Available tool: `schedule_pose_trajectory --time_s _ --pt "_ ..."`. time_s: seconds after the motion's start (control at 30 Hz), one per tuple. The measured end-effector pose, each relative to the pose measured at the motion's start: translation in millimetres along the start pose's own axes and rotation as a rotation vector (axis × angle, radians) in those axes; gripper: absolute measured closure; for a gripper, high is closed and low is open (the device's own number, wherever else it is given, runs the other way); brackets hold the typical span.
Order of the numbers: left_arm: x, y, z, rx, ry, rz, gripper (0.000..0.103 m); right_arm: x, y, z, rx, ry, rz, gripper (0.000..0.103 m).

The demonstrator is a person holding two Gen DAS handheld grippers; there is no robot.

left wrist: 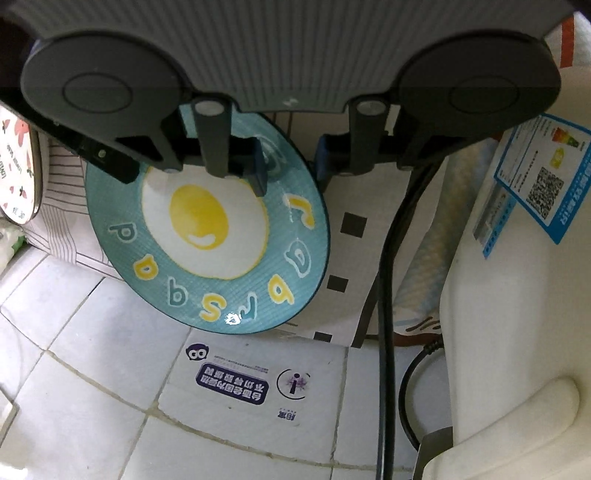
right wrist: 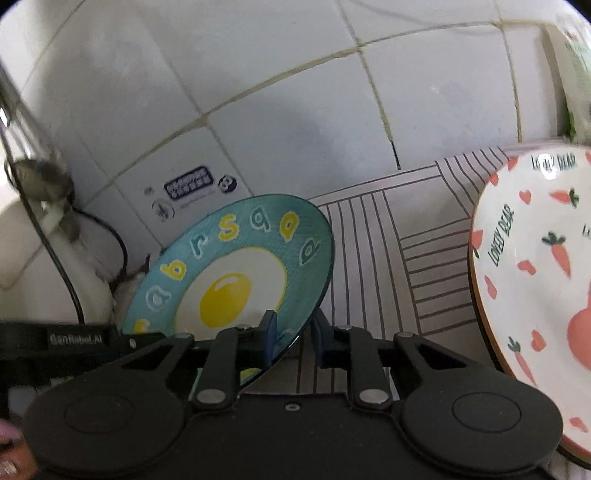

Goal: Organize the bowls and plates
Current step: 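Lift the blue egg plate and carry it toward the plate stack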

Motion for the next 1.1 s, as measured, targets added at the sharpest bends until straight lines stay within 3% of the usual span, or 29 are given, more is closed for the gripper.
schedule_pose_trajectory --time_s 0.23,0.5,0.83,1.1 --pt "-7.4 -6.6 5.7 0.011 0.042 -0.052 0.078 -11.4 -3.2 -6.2 -0.02 -0.048 -0.048 0.08" --pt "-7.0 -49.1 23.8 0.055 0.129 -0.009 0.078 -20.6 -32.9 -3.4 -0.061 -0.047 -0.045 0.08" --pt "-23.5 -112.4 75.6 0.199 0.26 0.058 0.078 -52.5 -108.2 9.1 -0.063 -0.021 0.076 0.079" --pt "-15.9 -126.4 132.5 0.298 0.353 0.056 0.078 -67.9 -155.6 43.6 0.004 0.018 0.14 0.079"
Point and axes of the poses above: each gripper's, at about its wrist camera, not at the fingertips, and y roughly the way its jaws point, z to its right, x to its underside, the point moved 4 cm from there along y, roughly the way its jaws point, and after that the axes turned 13 degrees about z, right-handed, at the moved point
